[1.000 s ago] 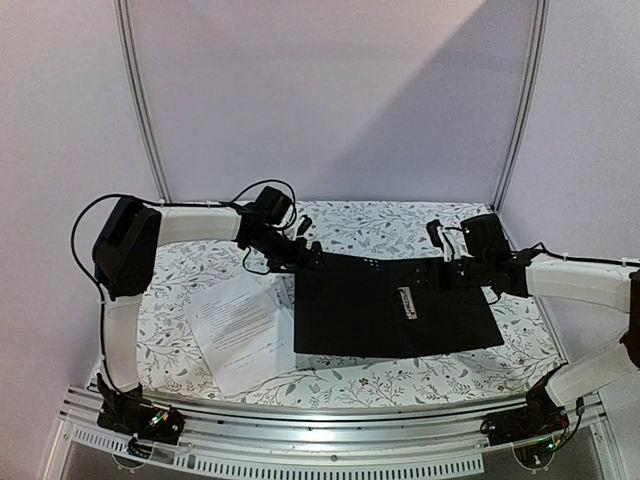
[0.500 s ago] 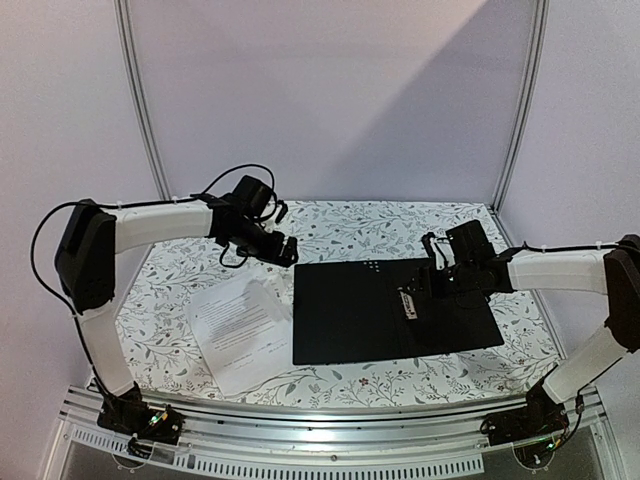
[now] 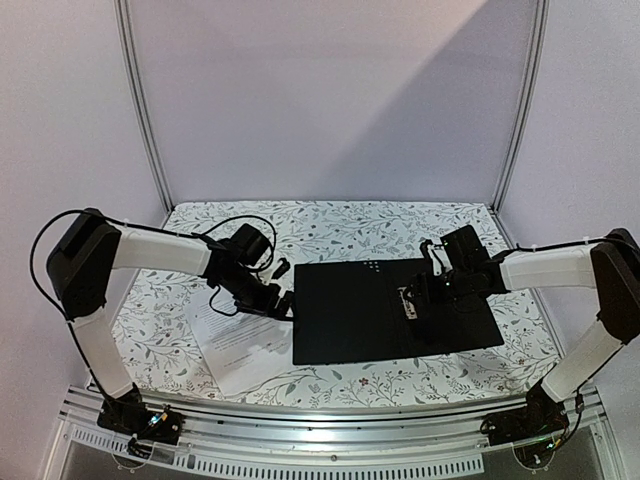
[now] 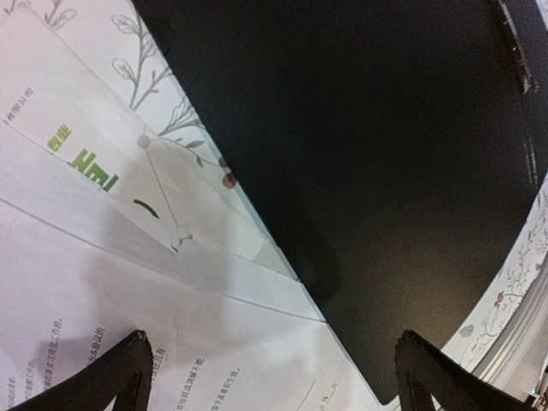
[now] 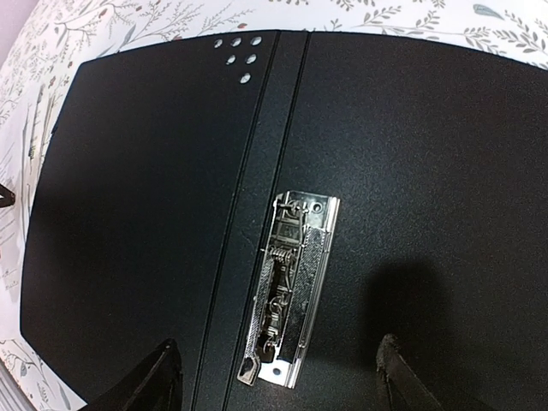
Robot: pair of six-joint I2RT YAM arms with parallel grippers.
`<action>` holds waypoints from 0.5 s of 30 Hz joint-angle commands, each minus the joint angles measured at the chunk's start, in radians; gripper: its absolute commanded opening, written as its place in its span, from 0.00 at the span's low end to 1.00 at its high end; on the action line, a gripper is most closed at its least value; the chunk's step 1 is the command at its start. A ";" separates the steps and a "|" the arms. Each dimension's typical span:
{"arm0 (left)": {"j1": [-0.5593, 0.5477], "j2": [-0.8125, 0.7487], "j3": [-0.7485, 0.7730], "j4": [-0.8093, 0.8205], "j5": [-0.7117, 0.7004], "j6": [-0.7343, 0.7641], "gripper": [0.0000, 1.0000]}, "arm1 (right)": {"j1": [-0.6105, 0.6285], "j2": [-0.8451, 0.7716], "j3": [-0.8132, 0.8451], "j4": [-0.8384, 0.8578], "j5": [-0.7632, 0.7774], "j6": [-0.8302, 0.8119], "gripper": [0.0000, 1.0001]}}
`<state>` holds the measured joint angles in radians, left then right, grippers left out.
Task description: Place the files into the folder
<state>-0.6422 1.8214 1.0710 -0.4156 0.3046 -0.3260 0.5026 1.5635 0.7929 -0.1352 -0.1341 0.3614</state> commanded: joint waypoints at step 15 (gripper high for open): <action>0.139 0.033 -0.038 -0.132 -0.340 0.130 1.00 | -0.003 0.000 0.013 0.012 0.006 -0.014 0.77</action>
<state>-0.5354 1.8076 1.0515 -0.4580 0.1116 -0.2573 0.5026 1.5654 0.7933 -0.1333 -0.1329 0.3580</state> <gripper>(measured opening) 0.995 0.767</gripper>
